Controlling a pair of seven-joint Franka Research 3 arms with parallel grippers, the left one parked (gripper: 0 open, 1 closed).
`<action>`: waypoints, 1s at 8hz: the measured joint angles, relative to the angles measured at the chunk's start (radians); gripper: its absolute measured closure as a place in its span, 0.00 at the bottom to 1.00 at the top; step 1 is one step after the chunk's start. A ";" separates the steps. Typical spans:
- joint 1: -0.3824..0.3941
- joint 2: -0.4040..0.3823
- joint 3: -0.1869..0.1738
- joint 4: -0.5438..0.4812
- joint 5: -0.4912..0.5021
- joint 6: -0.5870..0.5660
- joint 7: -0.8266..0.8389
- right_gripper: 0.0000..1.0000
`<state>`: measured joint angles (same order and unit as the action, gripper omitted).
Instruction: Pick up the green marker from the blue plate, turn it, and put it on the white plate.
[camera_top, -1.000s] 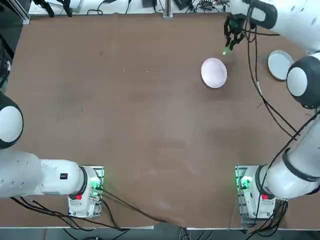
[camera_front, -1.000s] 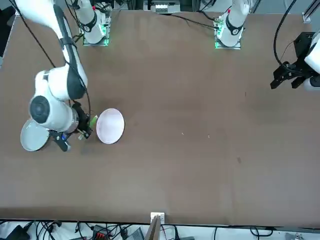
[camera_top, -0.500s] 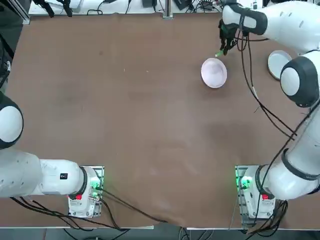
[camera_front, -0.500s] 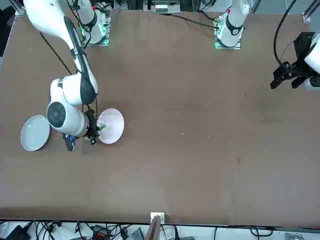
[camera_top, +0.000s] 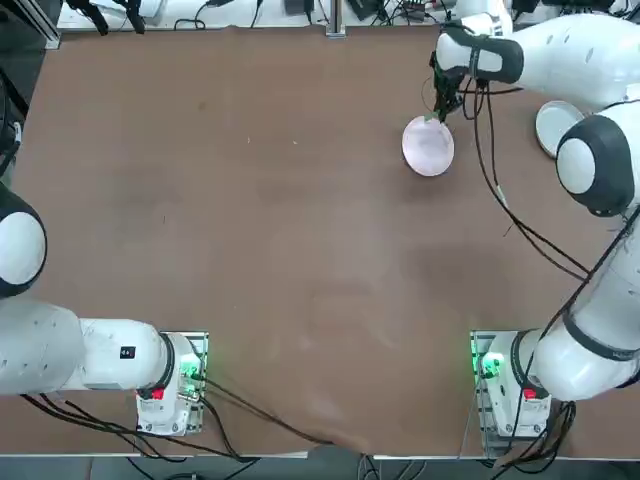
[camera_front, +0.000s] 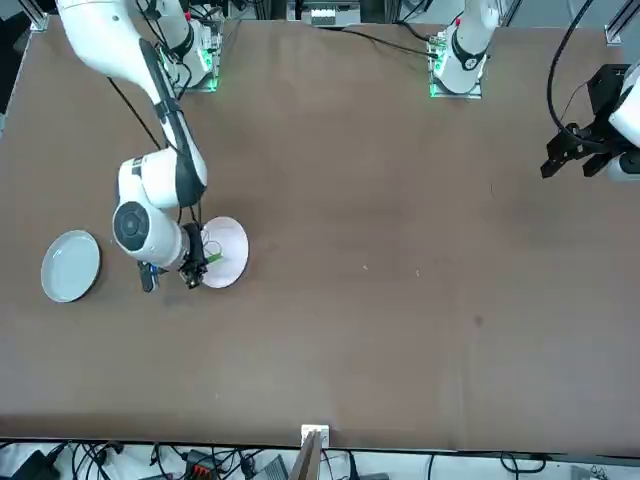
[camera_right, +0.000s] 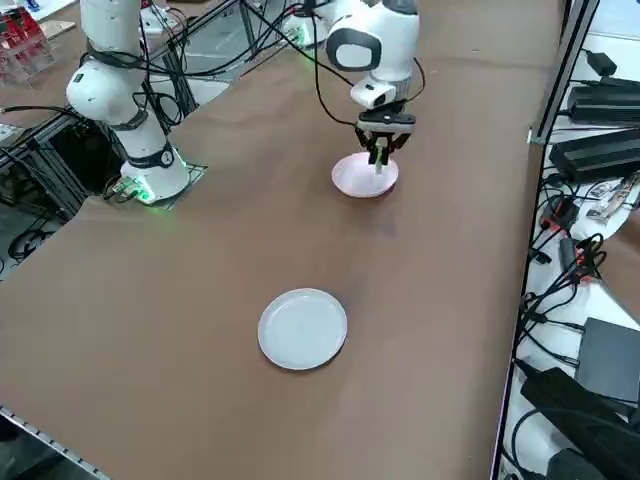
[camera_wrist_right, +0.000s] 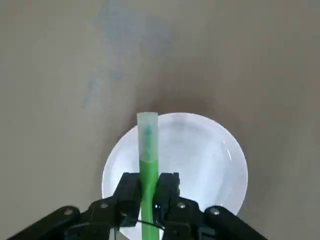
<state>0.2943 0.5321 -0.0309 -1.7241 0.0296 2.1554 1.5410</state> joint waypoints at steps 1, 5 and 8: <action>0.006 0.000 0.000 -0.018 0.000 0.014 0.024 0.83; 0.029 0.000 0.000 -0.082 0.000 0.080 0.095 0.83; 0.034 0.000 -0.001 -0.129 0.000 0.126 0.117 0.83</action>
<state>0.3287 0.5321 -0.0318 -1.8533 0.0298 2.2815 1.6583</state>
